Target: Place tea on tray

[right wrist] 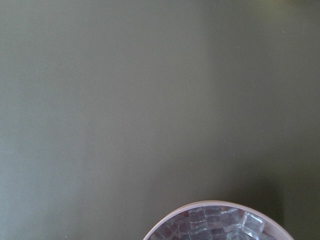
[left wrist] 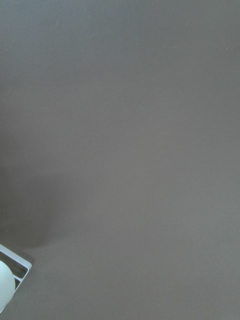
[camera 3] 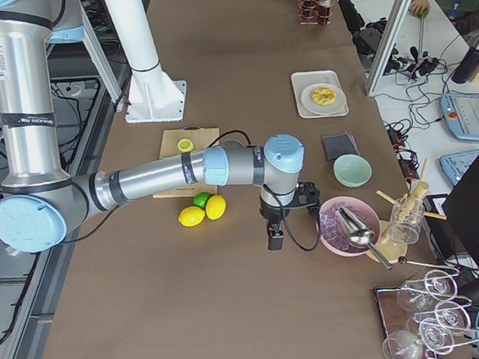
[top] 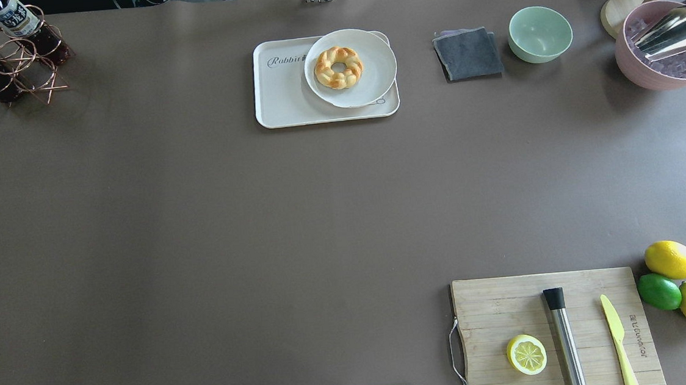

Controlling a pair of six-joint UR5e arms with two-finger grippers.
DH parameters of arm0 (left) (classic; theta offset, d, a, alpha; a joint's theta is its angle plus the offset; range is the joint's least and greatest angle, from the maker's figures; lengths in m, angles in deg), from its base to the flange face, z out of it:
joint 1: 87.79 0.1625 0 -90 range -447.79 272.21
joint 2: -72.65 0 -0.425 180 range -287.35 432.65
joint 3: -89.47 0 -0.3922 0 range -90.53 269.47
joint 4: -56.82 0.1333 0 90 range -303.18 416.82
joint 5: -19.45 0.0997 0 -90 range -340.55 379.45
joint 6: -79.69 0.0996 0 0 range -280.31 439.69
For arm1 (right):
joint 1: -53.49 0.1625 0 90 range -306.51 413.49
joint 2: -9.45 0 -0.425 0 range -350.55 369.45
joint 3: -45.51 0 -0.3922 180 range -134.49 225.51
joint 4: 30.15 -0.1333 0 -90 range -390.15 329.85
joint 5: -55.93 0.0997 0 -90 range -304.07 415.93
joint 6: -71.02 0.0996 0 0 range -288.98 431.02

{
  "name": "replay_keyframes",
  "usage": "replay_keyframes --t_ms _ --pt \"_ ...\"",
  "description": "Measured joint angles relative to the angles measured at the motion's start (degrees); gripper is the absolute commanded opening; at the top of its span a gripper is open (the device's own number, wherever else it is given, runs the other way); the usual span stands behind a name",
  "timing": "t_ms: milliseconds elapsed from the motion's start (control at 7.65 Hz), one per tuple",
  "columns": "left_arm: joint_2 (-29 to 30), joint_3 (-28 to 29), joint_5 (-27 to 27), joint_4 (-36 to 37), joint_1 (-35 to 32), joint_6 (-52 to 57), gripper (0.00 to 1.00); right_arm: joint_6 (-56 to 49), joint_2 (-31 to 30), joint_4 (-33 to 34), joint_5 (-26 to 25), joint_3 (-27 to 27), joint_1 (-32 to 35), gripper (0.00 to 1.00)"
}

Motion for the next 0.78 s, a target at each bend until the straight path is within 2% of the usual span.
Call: replay_keyframes --t_ms 784 --pt "0.1 0.0 -0.2 -0.1 -0.1 0.1 0.99 0.0 0.3 0.0 -0.1 0.7 0.0 1.00"
